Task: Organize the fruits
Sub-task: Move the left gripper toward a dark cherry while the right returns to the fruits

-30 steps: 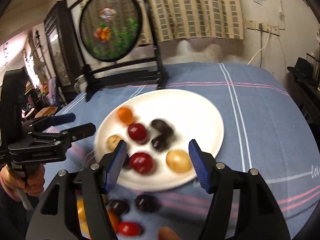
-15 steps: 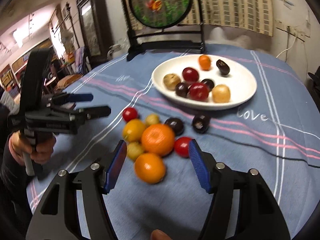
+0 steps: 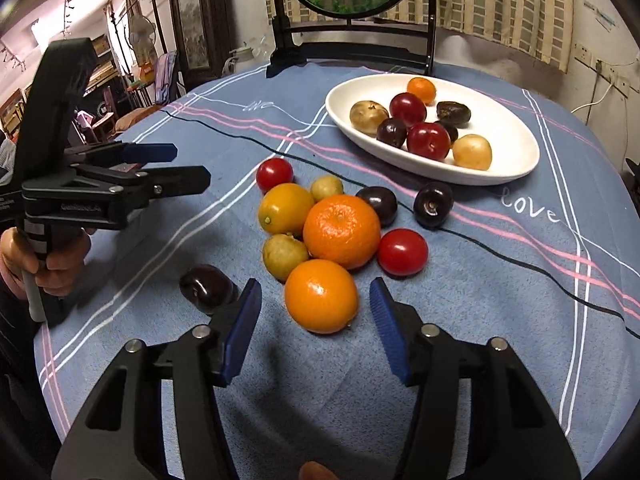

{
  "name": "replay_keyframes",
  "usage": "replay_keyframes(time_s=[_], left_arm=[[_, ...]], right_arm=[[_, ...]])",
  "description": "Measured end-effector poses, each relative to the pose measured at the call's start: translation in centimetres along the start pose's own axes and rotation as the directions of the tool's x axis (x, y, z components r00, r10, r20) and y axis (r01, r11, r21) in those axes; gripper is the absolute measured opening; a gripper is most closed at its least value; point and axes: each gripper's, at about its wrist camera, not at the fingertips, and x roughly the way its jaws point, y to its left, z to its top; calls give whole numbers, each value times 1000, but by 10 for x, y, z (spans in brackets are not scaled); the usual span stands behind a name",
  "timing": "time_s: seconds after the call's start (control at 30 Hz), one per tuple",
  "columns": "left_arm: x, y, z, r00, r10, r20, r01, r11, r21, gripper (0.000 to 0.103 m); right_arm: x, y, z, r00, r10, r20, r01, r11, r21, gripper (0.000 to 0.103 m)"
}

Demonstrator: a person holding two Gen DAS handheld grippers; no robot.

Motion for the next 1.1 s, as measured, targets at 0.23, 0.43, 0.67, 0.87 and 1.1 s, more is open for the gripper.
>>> replay_keyframes(time_s=[0.23,0.43,0.67,0.87,1.1], left_arm=[[-1,-3,-1,1000,0,1,0,1000,11,95],[1,-2,-1,1000,2,-4,-2,1000,12,95],[-3,-14,-5,987,-153,-48,156,985,67,92],[-7,-53,-21,955,-275,-116,295,926,237,81],[-5,-59,-26,956,-263,-128,288,922,260,81]], right_arm=[[3,1,-2,1000,-9,-6,9,1000,-7,48],[3,4,-3,1000,-23,-1,23,999,-28,39],[-17,-15,1,998,27,56,-31,996,86,30],[-23,-11,1,996,18,83,-23,999,49,18],[-5,-4,-1,1000,-25,18,25,1000,11,57]])
